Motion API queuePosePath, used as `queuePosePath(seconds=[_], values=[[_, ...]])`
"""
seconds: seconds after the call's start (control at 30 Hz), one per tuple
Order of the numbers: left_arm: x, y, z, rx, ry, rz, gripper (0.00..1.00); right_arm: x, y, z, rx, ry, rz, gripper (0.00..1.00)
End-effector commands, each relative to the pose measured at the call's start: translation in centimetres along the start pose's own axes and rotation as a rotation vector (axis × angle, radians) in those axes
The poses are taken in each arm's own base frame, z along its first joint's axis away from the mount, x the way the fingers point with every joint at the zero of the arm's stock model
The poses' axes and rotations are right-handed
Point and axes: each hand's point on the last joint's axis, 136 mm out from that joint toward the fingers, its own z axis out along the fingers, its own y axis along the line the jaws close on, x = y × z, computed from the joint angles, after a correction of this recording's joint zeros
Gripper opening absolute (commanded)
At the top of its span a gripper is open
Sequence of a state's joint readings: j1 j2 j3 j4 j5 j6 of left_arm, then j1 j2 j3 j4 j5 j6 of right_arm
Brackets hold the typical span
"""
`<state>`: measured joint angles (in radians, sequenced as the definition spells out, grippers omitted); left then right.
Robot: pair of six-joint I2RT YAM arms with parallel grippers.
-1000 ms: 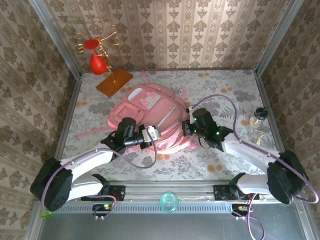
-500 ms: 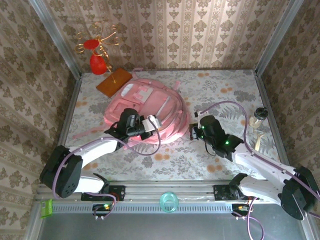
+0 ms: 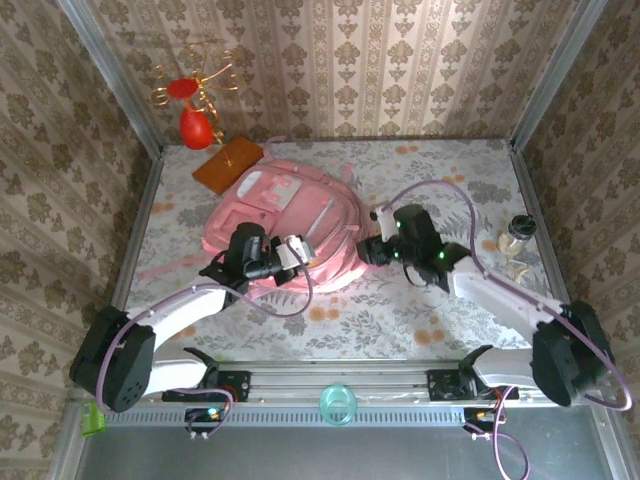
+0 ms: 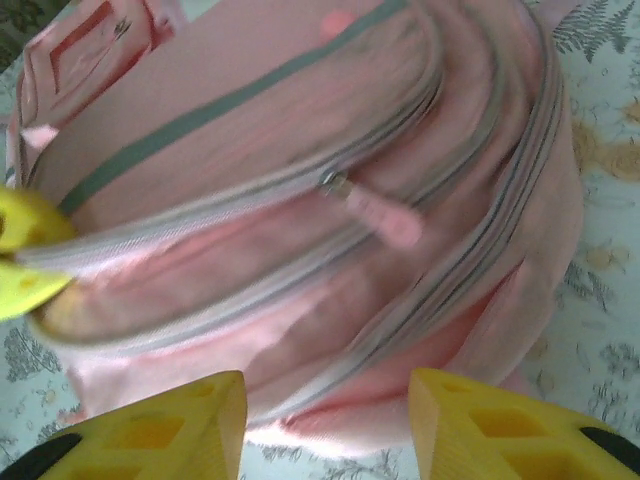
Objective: Pack books, pencil case, and school supplies into a backpack
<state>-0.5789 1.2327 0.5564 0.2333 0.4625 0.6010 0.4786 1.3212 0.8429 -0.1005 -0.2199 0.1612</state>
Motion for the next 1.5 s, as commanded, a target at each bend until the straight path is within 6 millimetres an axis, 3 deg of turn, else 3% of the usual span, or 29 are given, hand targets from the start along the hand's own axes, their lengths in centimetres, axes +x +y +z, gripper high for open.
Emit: queuePosePath(seconds=[0.0, 0.1, 0.37, 0.63, 0.9, 0.97, 1.07, 1.17, 1.47], values=[[-0.2, -0.9, -0.8, 0.037, -0.033, -0.006, 0.0, 0.4, 0.8, 1.7, -0.181, 0.13, -0.02, 0.51], [-0.3, -0.8, -1.0, 0.034, -0.039, -0.011, 0.0, 0.7, 1.1, 3.1, -0.23, 0.22, -0.063, 0.57], [-0.2, -0.6, -0.9, 0.021, -0.027, -0.015, 0.0, 0.5, 0.1, 5.2, -0.23, 0.266, -0.123, 0.55], [-0.1, -0.5, -0.9, 0.014, -0.025, -0.014, 0.0, 0.2, 0.1, 6.4, -0.251, 0.284, -0.121, 0.36], [-0.1, -0.3, -0.9, 0.003, -0.021, -0.021, 0.0, -0.2, 0.0, 6.2, -0.229, 0.26, -0.111, 0.05], [-0.4, -0.2, -1.1, 0.001, -0.028, -0.03, 0.09, -0.5, 0.2, 5.5, -0.221, 0.234, -0.099, 0.0], [-1.5, -0.3, -1.6, -0.001, -0.052, -0.053, 0.31, -0.9, 0.9, 4.2, -0.228, 0.175, -0.072, 0.0], [-2.8, -0.3, -1.8, -0.052, -0.052, -0.044, 0.44, -1.0, 2.2, 2.8, -0.248, 0.119, -0.052, 0.0], [-5.2, -0.9, 0.4, -0.097, 0.045, -0.088, 0.6, -0.8, 5.7, 0.0, -0.279, 0.042, -0.049, 0.0]])
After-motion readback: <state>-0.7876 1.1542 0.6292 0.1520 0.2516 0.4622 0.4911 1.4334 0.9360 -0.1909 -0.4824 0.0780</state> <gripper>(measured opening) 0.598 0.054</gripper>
